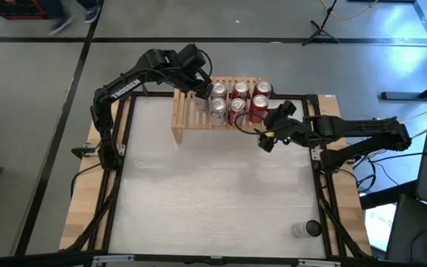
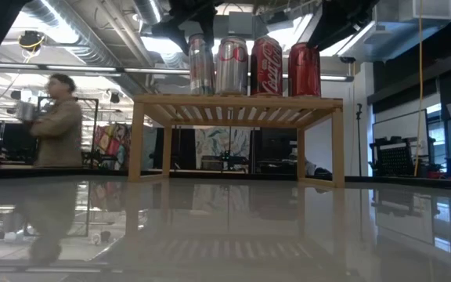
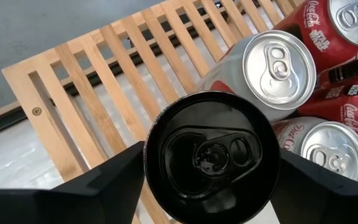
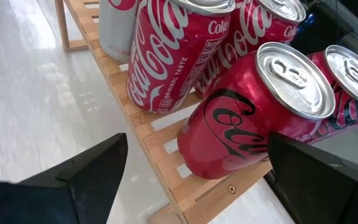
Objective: Place canned beverage on shelf
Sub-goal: Put the top white pink soda can on the shelf
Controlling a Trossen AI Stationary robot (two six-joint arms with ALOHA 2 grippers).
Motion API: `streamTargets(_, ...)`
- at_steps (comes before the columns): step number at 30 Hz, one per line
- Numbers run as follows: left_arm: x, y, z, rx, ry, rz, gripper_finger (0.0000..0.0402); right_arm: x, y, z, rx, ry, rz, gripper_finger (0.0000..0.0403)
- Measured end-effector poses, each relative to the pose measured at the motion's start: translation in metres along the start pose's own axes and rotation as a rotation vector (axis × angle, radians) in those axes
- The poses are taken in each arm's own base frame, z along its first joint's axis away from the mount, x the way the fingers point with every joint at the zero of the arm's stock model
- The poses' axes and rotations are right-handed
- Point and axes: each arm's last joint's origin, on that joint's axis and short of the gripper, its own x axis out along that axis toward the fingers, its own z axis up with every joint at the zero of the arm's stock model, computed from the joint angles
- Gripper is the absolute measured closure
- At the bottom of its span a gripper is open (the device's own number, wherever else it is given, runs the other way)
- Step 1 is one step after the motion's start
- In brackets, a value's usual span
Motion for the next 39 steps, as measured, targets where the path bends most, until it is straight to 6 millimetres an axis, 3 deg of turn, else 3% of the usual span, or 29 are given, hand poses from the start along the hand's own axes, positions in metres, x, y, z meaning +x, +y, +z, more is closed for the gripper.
streamTargets(9, 0.0, 0.002, 0.002, 0.016, 0.001, -0.006, 0.0088, 0.0, 0.0, 0.0, -0.002, -0.002, -0.008, 0.0026)
streamTargets(30, 0.0, 0.011, 0.009, 0.045, 0.022, -0.069, 0.0085, 0.0, 0.0, 0.0, -0.001, -0.004, -0.007, 0.0026)
streamTargets(39, -0.015, 0.018, 0.013, 0.039, -0.042, -0.088, 0.0085, 0.0, 0.0, 0.0, -0.001, -0.004, -0.008, 0.0027)
